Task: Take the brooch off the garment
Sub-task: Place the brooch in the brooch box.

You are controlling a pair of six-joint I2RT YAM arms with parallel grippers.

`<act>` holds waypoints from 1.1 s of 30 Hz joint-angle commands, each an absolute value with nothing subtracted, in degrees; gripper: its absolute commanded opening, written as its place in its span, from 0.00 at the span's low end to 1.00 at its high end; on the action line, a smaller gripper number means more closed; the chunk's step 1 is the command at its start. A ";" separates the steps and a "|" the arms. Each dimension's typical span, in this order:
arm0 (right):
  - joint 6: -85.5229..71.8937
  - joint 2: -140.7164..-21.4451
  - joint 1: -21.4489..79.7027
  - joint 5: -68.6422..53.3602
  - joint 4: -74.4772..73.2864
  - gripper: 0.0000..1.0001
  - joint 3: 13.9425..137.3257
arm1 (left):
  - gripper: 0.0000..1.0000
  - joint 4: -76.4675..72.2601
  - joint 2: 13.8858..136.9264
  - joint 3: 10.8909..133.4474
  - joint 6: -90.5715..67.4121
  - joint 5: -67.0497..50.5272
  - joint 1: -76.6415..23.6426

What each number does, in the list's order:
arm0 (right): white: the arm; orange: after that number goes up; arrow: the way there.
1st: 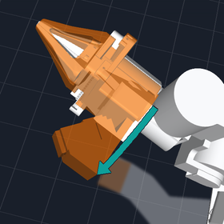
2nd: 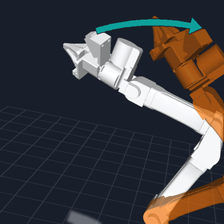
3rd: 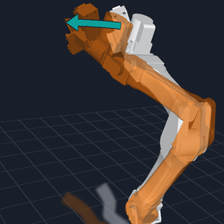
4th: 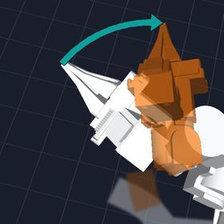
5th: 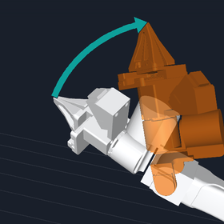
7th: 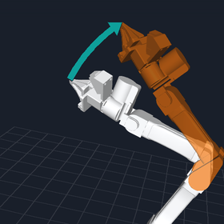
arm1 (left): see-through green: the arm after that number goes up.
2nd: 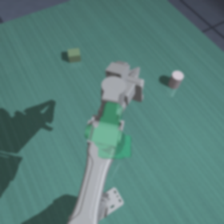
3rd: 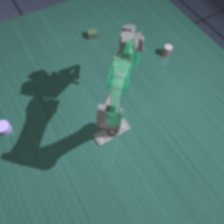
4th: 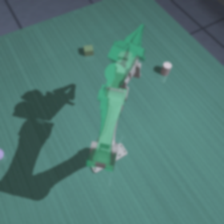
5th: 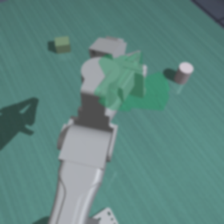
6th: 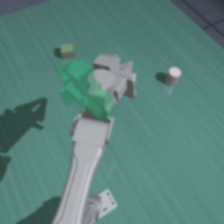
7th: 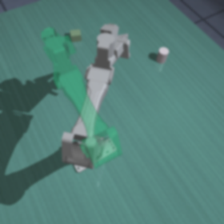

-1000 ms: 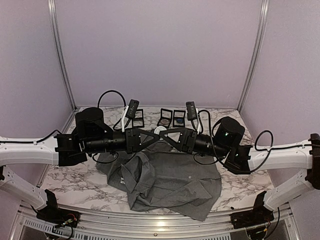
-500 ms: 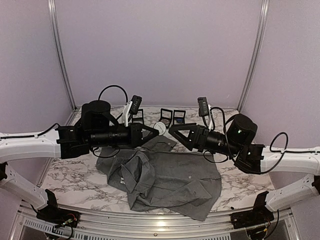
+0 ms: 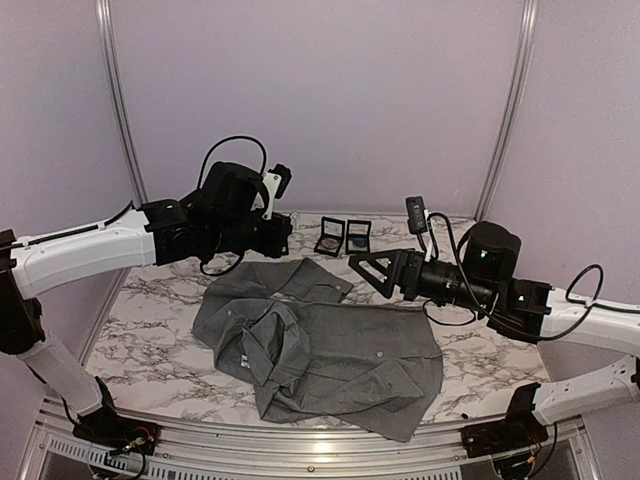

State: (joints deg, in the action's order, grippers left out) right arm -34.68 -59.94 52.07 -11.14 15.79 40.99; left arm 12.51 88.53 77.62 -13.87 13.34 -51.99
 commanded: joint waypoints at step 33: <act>-37.09 -58.63 51.59 5.44 -13.53 0.99 52.17 | 0.00 34.96 138.80 121.26 22.32 45.99 -42.63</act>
